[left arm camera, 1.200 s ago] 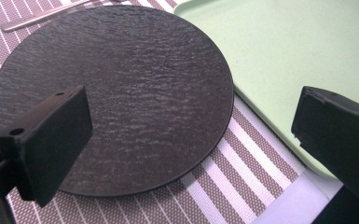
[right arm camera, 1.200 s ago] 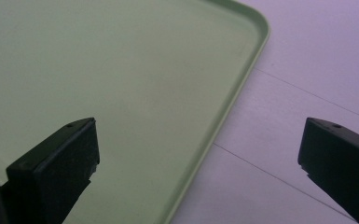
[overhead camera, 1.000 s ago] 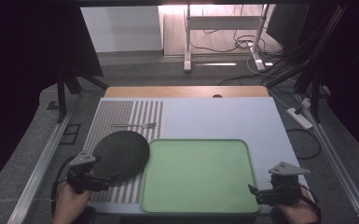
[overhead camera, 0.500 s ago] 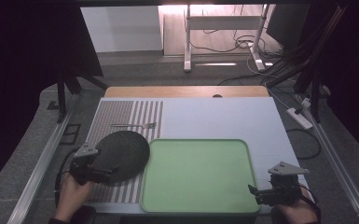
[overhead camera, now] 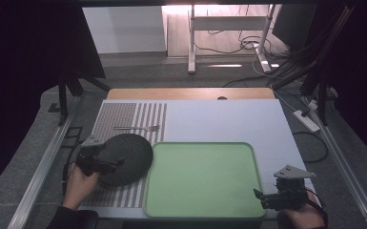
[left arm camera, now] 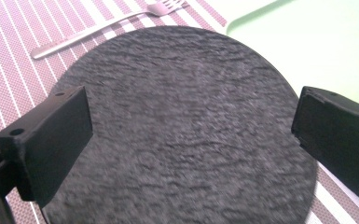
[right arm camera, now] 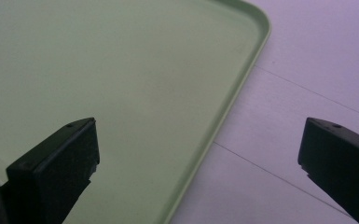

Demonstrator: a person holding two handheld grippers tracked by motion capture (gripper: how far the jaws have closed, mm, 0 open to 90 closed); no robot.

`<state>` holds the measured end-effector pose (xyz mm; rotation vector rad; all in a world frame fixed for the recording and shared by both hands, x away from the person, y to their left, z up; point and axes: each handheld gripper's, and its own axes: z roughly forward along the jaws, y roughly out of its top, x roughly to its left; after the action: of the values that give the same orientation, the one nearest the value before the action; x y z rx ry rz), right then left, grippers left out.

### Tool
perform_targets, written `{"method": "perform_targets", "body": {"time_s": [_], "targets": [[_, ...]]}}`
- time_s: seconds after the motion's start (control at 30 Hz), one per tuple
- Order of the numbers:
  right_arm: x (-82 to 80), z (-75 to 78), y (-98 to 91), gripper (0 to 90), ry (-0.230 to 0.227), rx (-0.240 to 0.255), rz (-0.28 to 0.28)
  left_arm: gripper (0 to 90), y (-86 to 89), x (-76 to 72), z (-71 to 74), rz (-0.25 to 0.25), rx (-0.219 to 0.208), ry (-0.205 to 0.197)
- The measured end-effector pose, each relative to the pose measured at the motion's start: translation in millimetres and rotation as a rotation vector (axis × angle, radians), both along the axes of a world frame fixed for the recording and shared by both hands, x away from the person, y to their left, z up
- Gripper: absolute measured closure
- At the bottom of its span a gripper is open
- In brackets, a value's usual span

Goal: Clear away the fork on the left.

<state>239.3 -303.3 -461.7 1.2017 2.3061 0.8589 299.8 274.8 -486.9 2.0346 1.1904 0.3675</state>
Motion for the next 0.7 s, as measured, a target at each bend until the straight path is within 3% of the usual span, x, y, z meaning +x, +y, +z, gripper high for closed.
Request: {"method": "perform_targets", "body": {"time_s": [0.3, 0.43, 0.7], "targets": [[0.2, -0.2, 0.3, 0.0, 0.001, -0.002, 0.001, 0.0, -0.2, 19.6, -1.2, 0.005, -0.011, 0.022], [0.4, -0.3, 0.4, 0.0, 0.003, -0.004, 0.001, 0.0, 1.9, 32.4, 0.4, 0.025, -0.039, 0.042], [0.7, -0.5, 0.2, 0.0, 0.003, -0.004, -0.005, 0.0, 6.1, 53.2, -1.1, 0.04, -0.034, 0.052]]}}
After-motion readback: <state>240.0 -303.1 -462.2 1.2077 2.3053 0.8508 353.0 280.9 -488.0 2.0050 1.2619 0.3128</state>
